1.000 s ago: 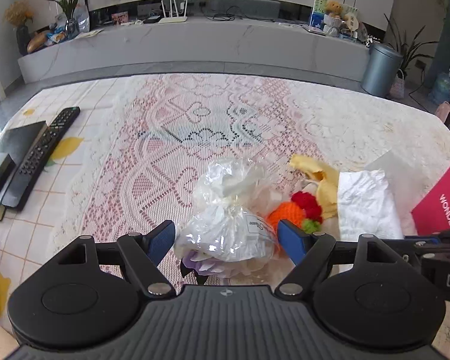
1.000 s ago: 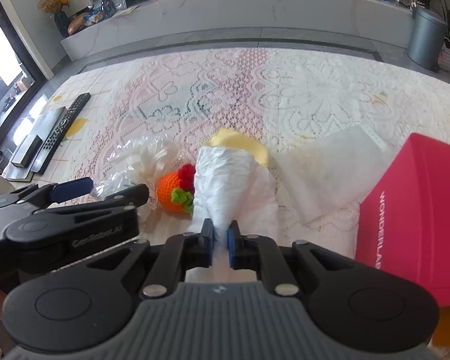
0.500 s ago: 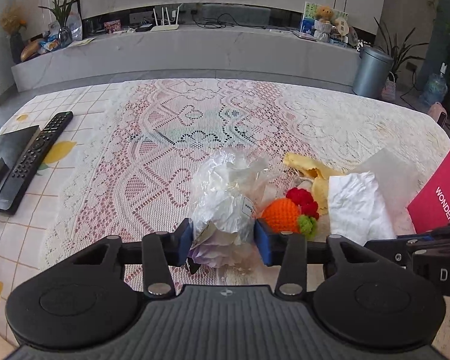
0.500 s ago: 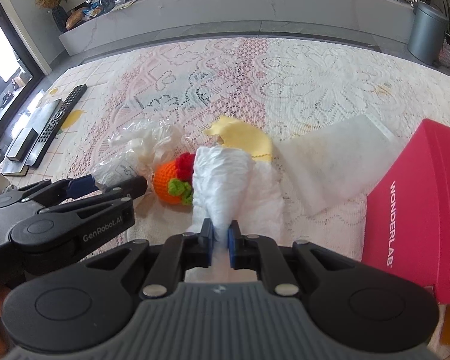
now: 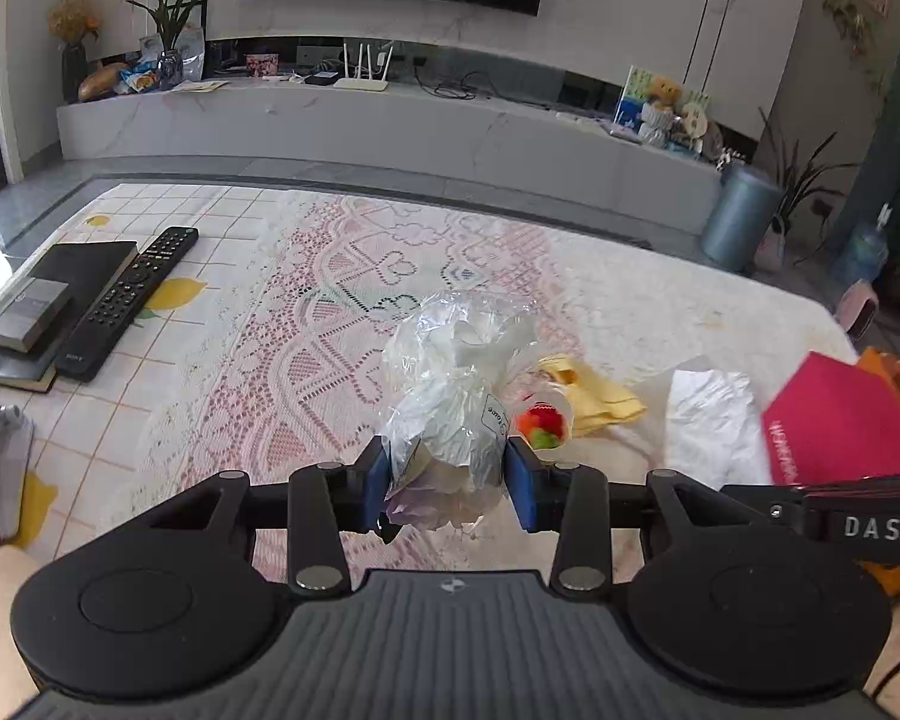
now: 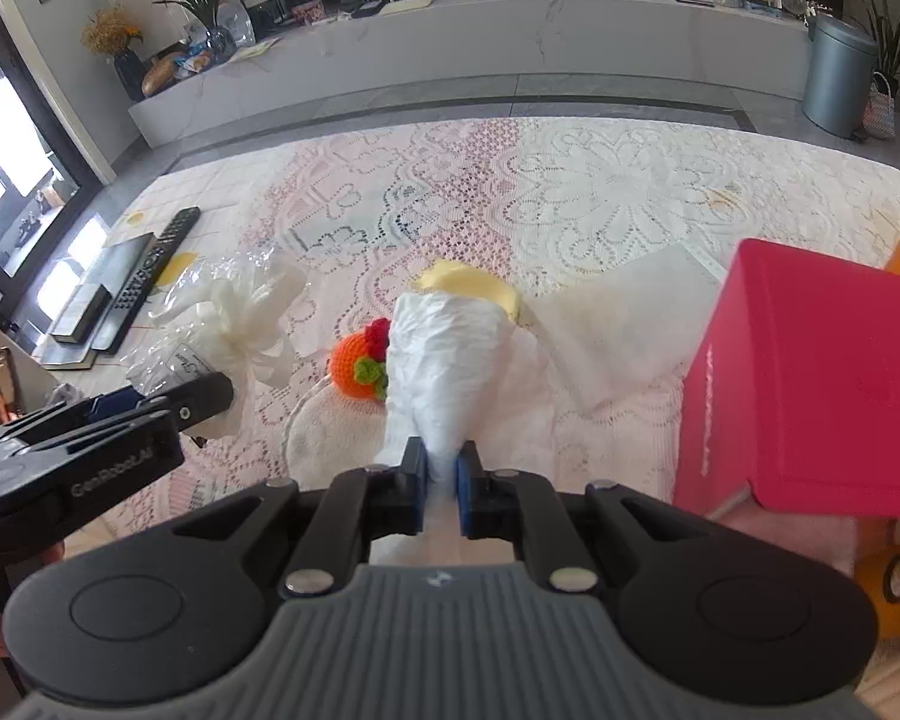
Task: Organize soft objects
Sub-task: 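Carry the bouquet and white cloth over the orange box with both tools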
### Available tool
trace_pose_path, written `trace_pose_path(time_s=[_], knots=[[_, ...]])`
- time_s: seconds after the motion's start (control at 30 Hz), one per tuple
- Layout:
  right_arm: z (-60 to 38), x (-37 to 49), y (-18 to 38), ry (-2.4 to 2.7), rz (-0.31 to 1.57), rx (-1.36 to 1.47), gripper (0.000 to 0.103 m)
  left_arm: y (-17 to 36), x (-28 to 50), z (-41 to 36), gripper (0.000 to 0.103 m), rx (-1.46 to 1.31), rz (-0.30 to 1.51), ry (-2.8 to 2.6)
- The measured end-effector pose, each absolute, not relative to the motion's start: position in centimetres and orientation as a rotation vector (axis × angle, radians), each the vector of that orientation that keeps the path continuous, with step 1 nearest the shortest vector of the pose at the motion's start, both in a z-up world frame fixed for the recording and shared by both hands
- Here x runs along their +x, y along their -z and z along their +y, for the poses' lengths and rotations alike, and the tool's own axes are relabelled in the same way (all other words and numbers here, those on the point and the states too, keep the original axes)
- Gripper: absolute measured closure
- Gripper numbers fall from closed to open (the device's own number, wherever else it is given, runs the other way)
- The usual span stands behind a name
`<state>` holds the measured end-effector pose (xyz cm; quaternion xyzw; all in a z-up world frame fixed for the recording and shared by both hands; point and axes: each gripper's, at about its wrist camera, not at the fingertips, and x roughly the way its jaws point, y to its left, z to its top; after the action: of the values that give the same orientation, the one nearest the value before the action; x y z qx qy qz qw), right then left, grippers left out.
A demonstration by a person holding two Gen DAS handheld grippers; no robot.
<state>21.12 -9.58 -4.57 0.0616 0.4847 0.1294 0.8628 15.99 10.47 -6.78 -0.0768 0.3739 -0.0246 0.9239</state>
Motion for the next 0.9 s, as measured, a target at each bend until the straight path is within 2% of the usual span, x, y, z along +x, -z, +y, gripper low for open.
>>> trace_pose_path(time_s=[0.47, 0.9], knots=[[-15.3, 12.6, 0.1, -0.271, 0.911, 0.216, 0.095, 3.8, 8.6, 5.1, 0.057, -0.131, 0.75, 0.141], [-24.6, 7.0, -3.2, -0.181, 0.782, 0.265, 0.095, 0.9, 6.0, -4.3, 0.057, -0.053, 0.68, 0.329]])
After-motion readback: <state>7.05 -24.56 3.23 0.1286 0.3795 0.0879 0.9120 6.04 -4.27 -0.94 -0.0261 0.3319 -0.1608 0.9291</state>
